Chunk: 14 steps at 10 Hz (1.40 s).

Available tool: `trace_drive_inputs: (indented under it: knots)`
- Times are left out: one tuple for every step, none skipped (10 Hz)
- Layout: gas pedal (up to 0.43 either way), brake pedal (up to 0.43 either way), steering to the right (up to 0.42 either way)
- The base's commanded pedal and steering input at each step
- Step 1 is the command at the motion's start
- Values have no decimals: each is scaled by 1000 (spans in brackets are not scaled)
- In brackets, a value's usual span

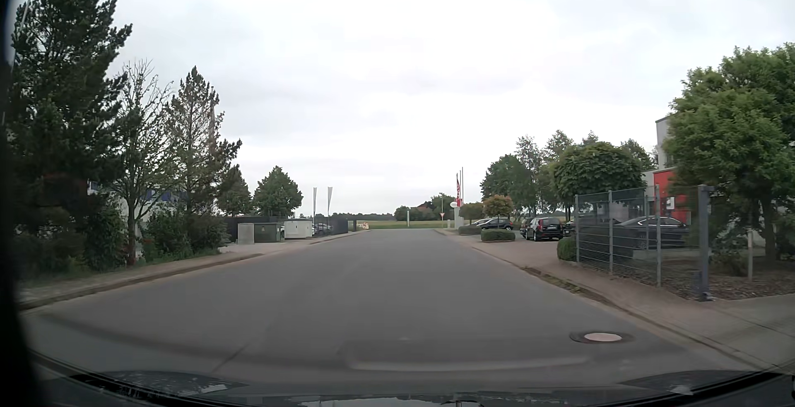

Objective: Follow the waypoints while adhering to traffic rules and regulations

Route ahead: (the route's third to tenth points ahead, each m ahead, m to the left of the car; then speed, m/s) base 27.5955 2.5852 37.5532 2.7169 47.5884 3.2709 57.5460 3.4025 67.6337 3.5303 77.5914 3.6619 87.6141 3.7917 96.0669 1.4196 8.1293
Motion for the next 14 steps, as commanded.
trace_drive_inputs:
  knots:
    - [169, 0, -17]
    - [169, 0, -16]
    - [169, 0, -15]
    - [169, 0, -13]
    - [169, 0, -12]
    - [169, 0, -10]
    - [169, 0, -7]
    - [169, 0, -5]
    - [169, 0, -5]
    - [169, 0, -5]
    - [169, 0, -5]
    - [169, 0, -5]
    - [169, 0, -5]
    - [169, 0, -5]
